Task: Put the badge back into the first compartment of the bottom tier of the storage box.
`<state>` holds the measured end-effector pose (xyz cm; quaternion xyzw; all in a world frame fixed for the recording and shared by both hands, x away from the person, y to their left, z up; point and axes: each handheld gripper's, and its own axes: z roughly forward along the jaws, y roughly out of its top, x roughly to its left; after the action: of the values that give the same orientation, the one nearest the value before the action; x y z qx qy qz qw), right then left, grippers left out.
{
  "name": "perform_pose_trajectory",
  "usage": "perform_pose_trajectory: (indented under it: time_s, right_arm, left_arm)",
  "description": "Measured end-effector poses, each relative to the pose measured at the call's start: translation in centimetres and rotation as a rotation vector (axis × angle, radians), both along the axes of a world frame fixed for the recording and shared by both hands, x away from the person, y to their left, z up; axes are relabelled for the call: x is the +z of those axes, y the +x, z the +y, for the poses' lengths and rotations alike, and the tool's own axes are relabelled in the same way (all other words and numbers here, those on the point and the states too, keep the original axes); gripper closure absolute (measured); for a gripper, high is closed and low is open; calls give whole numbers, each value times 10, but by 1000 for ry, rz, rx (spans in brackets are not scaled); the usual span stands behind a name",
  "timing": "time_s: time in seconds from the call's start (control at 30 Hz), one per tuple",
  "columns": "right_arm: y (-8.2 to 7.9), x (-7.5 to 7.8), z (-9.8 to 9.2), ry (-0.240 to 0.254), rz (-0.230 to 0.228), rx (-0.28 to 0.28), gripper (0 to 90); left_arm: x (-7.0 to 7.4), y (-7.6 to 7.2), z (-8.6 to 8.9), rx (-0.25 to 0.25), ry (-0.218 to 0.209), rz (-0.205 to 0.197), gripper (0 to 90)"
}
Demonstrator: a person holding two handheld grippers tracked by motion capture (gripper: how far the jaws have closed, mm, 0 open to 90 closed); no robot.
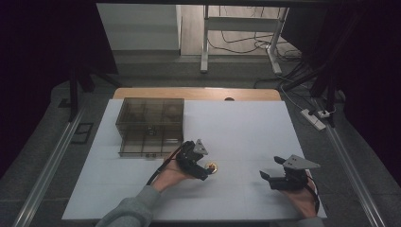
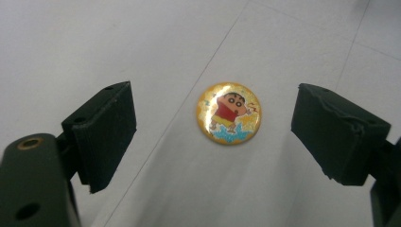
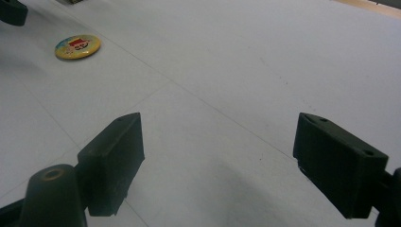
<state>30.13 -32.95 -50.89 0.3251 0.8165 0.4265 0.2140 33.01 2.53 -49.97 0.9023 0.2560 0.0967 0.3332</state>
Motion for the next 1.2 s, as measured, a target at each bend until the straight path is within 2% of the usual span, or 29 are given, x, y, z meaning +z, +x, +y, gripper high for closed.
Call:
perform_pose_trajectory:
  time_s: [0.17, 0.4, 0.8, 1.0, 1.2]
  right_arm:
    - [0, 0, 0, -5, 1, -2, 166]
    - [0, 0, 0, -8, 1, -2, 167]
    - [0, -1, -2, -8, 7, -7, 167]
    - [0, -1, -2, -13, 6, -6, 167]
    - [0, -1, -2, -16, 5, -10, 176]
  left_arm:
    - [-1, 2, -8, -25, 18, 7, 150]
    - [-6, 7, -16, -42, 48, 38, 154]
    - [-18, 17, -24, -52, 81, 81, 182]
    - [-23, 19, -26, -68, 105, 93, 207]
    - [-22, 19, -25, -79, 100, 90, 265]
